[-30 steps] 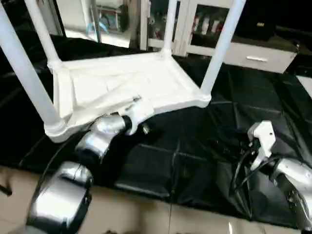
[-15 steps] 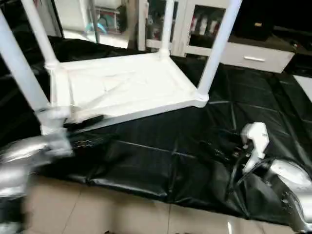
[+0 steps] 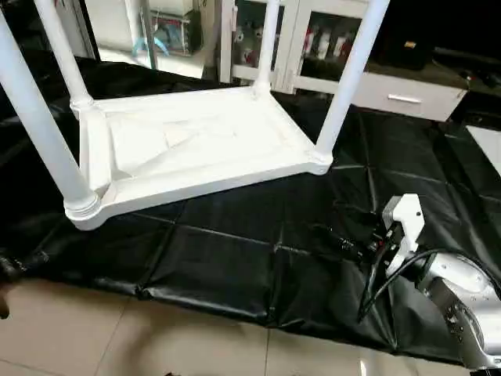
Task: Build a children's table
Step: Rotate table base
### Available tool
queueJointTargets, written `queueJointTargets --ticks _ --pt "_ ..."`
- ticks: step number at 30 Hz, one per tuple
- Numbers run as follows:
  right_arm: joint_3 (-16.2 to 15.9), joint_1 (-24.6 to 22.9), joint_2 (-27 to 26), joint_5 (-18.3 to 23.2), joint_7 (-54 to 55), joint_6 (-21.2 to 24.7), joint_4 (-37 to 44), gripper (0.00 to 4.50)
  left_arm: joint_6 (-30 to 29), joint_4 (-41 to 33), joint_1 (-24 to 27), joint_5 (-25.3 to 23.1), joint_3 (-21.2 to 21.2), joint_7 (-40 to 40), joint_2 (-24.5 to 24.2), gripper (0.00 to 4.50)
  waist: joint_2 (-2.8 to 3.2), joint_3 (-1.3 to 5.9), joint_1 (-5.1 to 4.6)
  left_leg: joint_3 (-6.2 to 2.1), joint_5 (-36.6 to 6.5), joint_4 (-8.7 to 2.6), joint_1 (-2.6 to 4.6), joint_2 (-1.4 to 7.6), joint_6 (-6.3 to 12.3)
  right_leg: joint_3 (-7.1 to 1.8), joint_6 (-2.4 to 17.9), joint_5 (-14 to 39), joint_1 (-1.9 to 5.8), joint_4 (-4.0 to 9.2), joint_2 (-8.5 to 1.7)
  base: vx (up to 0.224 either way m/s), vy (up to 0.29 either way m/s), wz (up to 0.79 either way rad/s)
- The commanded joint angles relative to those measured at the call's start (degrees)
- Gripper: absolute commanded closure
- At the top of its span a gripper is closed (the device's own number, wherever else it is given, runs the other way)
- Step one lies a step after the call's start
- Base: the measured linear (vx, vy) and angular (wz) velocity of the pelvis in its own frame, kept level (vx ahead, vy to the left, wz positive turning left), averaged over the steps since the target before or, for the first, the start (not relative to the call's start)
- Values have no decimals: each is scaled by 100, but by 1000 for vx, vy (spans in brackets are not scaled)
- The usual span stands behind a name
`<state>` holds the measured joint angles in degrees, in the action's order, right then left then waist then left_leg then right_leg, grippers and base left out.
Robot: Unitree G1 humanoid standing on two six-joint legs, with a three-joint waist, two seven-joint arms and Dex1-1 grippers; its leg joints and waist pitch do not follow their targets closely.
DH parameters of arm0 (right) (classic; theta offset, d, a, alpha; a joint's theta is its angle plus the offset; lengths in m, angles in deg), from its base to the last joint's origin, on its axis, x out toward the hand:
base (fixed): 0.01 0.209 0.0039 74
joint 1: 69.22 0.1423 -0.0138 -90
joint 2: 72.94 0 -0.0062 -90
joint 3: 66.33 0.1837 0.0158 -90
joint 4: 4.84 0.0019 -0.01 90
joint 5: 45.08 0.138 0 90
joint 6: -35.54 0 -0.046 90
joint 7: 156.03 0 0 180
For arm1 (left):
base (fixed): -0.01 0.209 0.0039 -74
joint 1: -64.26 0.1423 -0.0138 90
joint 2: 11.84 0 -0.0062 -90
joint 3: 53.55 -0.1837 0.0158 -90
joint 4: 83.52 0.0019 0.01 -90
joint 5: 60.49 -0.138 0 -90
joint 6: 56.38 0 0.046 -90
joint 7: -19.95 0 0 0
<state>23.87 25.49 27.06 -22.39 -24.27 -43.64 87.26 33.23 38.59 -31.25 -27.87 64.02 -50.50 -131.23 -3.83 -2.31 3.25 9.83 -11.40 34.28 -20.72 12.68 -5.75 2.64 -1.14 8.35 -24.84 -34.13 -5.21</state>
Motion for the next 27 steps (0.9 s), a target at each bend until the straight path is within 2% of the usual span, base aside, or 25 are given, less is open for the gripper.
queueJointTargets --ticks 1,2,4,5,7,8,9,11,12,13,14,15,17,18,19,21,23,24,27 --pt "-68 54 56 50 -126 111 81 95 245 95 -213 -82 41 92 -59 2 144 228 -12 33 -2416 -556 97 9 -33 -145 826 2218 210 414 -125 0 0 0" --pt "-153 21 77 135 -243 222 187 95 320 226 -483 -124 7 155 -11 2 146 227 -5 28 -2411 -559 99 15 -55 -149 842 2193 213 403 -134 0 0 0" --pt "-207 -9 91 187 -319 285 264 95 381 357 -682 -188 -30 224 27 2 146 220 4 24 -2488 -565 119 14 -80 -145 811 2297 207 411 -130 0 0 0" --pt "-322 -67 121 245 -449 373 389 95 516 727 -1108 -366 -160 436 94 2 118 216 0 12 -2601 -567 121 11 -95 -134 745 2453 217 429 -128 0 0 0" --pt "-369 -87 126 251 -489 393 424 95 629 948 -1335 -480 -217 572 132 2 121 202 9 -6 -2786 -573 162 9 -134 -127 637 2762 197 475 -151 0 0 0" --pt "-405 -99 118 250 -515 408 445 95 673 1168 -1585 -553 -292 620 180 2 88 210 5 -29 -2792 -575 139 7 -158 -124 573 2901 230 485 -172 0 0 0" --pt "-425 -94 99 237 -522 405 437 95 721 1362 -1809 -624 -374 659 224 2 99 243 25 -34 -2689 -565 157 0 -182 -133 565 2855 223 475 -182 0 0 0" --pt "-446 -78 63 226 -562 382 365 95 741 1608 -2225 -675 -520 579 357 2 100 244 12 -27 -2604 -569 135 1 -202 -140 646 2662 228 462 -174 0 0 0" --pt "-451 -75 54 223 -578 375 337 95 676 1644 -2385 -647 -566 509 434 2 110 260 36 -28 -2605 -563 162 14 -224 -142 696 2576 219 450 -190 0 0 0" --pt "-458 -76 52 228 -587 390 328 95 625 1701 -2524 -628 -590 429 494 2 124 261 32 -31 -2569 -565 139 18 -239 -147 779 2413 236 419 -190 0 0 0" --pt "-461 -107 62 218 -590 381 326 95 421 1675 -2715 -586 -705 231 629 2 101 266 33 -21 -2514 -565 130 20 -245 -149 827 2314 248 413 -193 0 0 0" --pt "-460 -136 67 206 -573 375 332 95 293 1684 -2902 -580 -817 80 765 2 113 279 44 -7 -2409 -549 140 18 -254 -151 921 2105 247 391 -186 0 0 0" --pt "-457 -149 71 209 -558 378 347 95 319 1742 -3001 -623 -869 55 826 2 99 278 59 5 -2306 -547 130 20 -228 -155 1012 1931 263 374 -183 0 0 0" --pt "-456 -157 70 219 -542 392 372 95 325 1756 -3063 -678 -958 3 896 2 152 284 71 1 -2273 -547 127 21 -241 -155 1039 1829 274 354 -184 0 0 0" --pt "-455 -187 69 224 -533 404 420 95 265 1702 -3106 -759 -1172 -205 1035 2 124 288 73 12 -2191 -543 111 16 -216 -155 1063 1728 295 347 -178 0 0 0" --pt "-456 -205 69 225 -531 406 446 95 222 1687 -3129 -795 -1294 -361 1116 2 132 280 122 30 -2162 -539 130 21 -205 -160 1119 1673 286 355 -180 0 0 0" --pt "-440 -267 77 233 -516 408 510 95 33 1287 -2963 -803 -1625 -627 1301 2 164 300 159 38 -2049 -532 137 31 -211 -167 1174 1500 307 327 -191 0 0 0" --pt "-414 -322 77 237 -505 411 555 95 -65 949 -2815 -813 -1866 -735 1479 2 154 294 172 33 -1956 -542 112 55 -204 -173 1239 1370 339 311 -210 0 0 0" --pt "-394 -379 80 237 -493 405 580 95 -85 699 -2717 -871 -2064 -701 1758 2 139 296 179 51 -1836 -526 90 33 -131 -169 1266 1309 357 308 -194 0 0 0"
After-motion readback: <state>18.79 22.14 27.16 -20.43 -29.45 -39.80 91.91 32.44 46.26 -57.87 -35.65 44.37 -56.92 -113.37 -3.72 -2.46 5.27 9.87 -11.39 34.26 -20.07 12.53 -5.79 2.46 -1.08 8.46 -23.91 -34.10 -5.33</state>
